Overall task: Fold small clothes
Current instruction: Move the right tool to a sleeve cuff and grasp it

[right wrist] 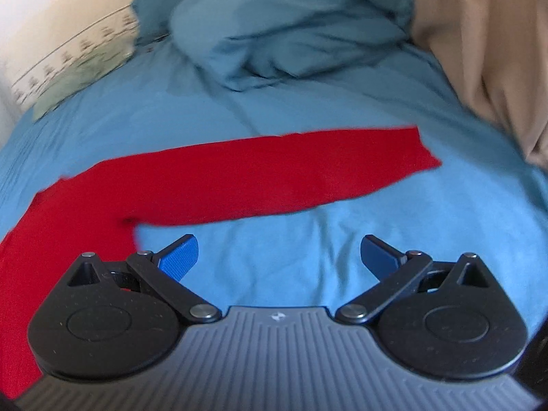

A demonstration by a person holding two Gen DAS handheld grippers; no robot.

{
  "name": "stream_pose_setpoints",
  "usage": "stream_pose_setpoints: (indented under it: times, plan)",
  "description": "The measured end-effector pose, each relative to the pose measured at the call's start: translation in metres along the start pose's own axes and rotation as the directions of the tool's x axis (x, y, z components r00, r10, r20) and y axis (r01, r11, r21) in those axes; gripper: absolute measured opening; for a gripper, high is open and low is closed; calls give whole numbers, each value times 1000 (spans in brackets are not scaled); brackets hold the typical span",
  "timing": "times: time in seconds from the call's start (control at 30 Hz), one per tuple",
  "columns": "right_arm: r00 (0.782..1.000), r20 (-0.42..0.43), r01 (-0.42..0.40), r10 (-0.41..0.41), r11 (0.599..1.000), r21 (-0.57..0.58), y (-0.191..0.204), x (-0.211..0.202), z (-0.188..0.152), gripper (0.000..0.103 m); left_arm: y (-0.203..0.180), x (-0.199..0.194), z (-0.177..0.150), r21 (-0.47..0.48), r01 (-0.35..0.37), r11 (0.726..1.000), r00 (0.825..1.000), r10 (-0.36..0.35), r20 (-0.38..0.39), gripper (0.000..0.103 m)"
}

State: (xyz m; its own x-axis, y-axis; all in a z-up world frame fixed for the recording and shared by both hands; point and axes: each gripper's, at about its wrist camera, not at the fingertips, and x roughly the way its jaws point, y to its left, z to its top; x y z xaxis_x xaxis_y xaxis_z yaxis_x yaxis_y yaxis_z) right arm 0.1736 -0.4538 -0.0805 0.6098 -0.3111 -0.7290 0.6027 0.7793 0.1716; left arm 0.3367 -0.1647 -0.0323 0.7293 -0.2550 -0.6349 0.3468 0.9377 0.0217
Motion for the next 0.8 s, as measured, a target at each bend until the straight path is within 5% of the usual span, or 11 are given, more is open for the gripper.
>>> stream_pose_setpoints:
  times: [0.33,0.53,0.6,0.67,0.8]
  plan:
    - [995,84,44,-60,982,183,-41,88,5,102,-19,150,-15,20,57,998,987,-54,-151,103]
    - [983,171,20,-65,967,252,-53,109,13,73,-27,204,-20,76,39,996,978,-22,-209,103]
    - [981,183,22,-68,970,244,-51,113,17,56,-24,206,-19,62,47,997,980,-34,-198,103]
    - [983,172,20,-64,968,249,-50,116,21,28,-23,211,-19,57,45,997,977,-32,-210,103]
    - [981,188,8,-49,976,218,-41,114,33,22,-26,219,-12,71,51,996,972,-33,-233,103]
